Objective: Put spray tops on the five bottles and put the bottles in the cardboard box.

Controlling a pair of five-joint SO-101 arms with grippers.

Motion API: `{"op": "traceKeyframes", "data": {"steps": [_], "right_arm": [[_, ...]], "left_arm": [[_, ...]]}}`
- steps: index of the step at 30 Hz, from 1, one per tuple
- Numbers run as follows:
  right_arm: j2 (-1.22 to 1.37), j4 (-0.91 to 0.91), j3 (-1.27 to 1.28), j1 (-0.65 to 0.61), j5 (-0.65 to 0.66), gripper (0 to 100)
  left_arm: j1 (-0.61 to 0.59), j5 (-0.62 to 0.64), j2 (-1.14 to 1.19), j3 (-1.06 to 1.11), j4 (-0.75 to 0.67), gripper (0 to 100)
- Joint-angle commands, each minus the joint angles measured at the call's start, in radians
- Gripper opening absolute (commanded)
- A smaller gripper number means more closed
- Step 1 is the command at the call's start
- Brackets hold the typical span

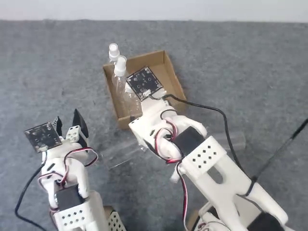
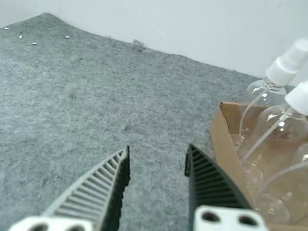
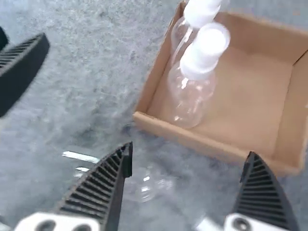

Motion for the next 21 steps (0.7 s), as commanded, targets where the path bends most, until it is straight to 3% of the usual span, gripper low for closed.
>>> {"op": "traceKeyframes", "data": {"steps": [1,9,21], "right_arm": [[-0.024,0.120,-0.135,-0.051,-0.210,29.9],[0.059,0.213,-0.167,-0.173,-0.525,29.9],[0.432,0.117,-0.247,-0.191,-0.703,29.9]], "left_arm": [[-0.005,-0.006,-0.020,-0.015,-0.028,18],[-0.005,-0.006,-0.020,-0.015,-0.028,18],[-0.005,-0.006,-0.020,-0.015,-0.028,18]]}}
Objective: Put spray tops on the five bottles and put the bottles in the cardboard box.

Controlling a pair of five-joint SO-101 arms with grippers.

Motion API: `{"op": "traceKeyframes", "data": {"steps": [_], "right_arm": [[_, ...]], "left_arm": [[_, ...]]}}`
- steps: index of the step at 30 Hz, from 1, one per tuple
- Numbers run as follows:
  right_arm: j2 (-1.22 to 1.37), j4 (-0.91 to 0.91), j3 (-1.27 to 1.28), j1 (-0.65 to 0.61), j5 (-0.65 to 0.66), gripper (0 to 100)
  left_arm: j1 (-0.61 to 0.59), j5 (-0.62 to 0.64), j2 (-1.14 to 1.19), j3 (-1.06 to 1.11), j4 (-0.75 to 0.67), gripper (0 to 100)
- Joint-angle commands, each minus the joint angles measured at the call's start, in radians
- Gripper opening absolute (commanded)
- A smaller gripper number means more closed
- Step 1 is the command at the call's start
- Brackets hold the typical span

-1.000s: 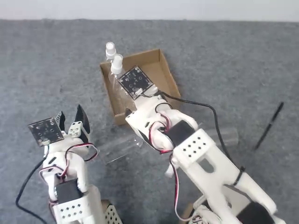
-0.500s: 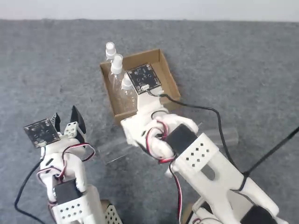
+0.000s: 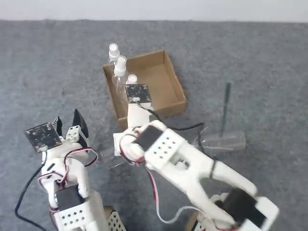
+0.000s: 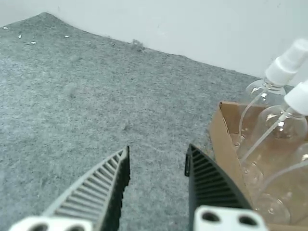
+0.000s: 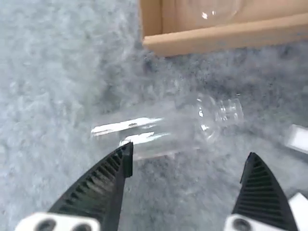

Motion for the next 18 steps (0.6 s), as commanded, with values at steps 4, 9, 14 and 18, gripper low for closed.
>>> {"op": "traceKeyframes", "data": {"steps": [4,9,14,18], "right_arm": [[0.191,-0.035,-0.176,-0.016,-0.089,29.9],[0.320,-0.033,-0.244,-0.018,-0.091,29.9],[0.384,-0.025,-0.267,-0.016,-0.087,29.7],[0.394,0.021,-0.272,-0.015,-0.084,29.7]], "left_arm": [[-0.005,-0.006,-0.020,-0.015,-0.028,18],[-0.005,-0.006,-0.020,-0.015,-0.028,18],[-0.005,-0.006,-0.020,-0.015,-0.028,18],[-0.005,-0.006,-0.020,-0.015,-0.028,18]]}}
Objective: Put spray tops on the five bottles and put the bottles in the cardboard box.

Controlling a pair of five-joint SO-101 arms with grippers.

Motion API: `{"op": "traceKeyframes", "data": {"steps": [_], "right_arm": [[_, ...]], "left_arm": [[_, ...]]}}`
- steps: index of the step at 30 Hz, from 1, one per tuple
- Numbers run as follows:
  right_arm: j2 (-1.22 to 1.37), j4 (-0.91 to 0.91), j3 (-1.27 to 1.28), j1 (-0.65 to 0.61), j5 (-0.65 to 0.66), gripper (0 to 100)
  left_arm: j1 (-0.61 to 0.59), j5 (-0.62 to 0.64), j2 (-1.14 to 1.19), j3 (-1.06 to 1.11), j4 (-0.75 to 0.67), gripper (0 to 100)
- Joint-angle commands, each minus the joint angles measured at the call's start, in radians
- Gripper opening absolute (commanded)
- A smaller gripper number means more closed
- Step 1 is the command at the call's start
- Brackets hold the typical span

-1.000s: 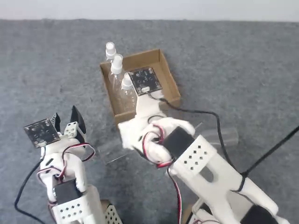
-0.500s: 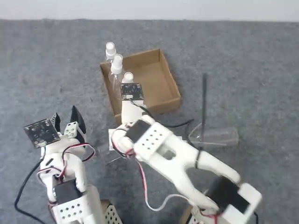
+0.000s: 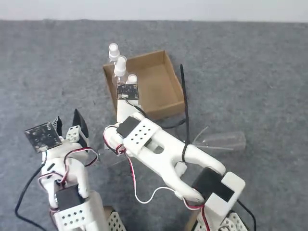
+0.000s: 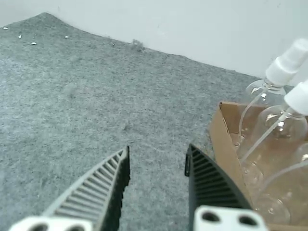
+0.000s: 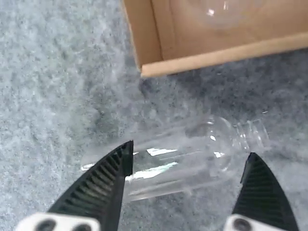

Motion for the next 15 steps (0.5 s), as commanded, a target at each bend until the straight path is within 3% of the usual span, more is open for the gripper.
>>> {"op": "traceKeyframes", "data": {"steps": [1,15], "right_arm": [[0.005,0.061,-0.028,-0.010,0.000,29.7],[0.008,0.213,-0.025,-0.012,0.051,29.6]], "left_arm": [[-0.005,-0.006,-0.020,-0.015,-0.028,18],[-0.005,-0.006,-0.020,-0.013,-0.028,18]]}}
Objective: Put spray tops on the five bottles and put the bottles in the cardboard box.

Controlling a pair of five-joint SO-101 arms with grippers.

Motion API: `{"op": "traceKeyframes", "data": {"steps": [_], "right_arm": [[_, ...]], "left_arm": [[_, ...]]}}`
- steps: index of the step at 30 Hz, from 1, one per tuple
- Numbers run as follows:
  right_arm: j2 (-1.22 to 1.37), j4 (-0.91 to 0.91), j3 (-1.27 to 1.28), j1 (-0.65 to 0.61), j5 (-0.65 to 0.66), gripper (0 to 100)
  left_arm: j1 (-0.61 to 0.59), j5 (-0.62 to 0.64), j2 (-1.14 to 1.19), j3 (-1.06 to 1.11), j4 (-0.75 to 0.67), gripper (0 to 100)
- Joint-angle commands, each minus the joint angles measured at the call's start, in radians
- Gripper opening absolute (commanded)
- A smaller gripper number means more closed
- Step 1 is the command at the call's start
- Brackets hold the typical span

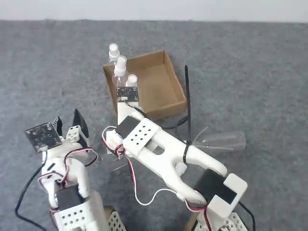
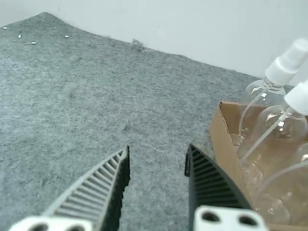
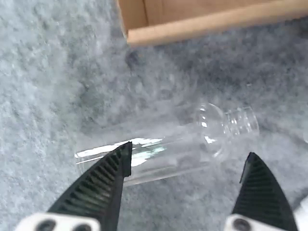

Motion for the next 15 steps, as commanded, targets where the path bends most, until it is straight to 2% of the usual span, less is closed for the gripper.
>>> {"op": "traceKeyframes", "data": {"steps": [1,12,15], "right_arm": [[0.028,0.048,0.006,-0.007,0.031,29.6],[0.177,-0.031,-0.057,-0.007,0.023,29.7],[0.197,-0.051,-0.072,-0.005,-0.029,29.7]], "left_arm": [[-0.005,-0.006,-0.020,-0.013,-0.028,18],[-0.005,-0.006,-0.020,-0.013,-0.028,18],[-0.005,-0.006,-0.020,-0.013,-0.028,18]]}}
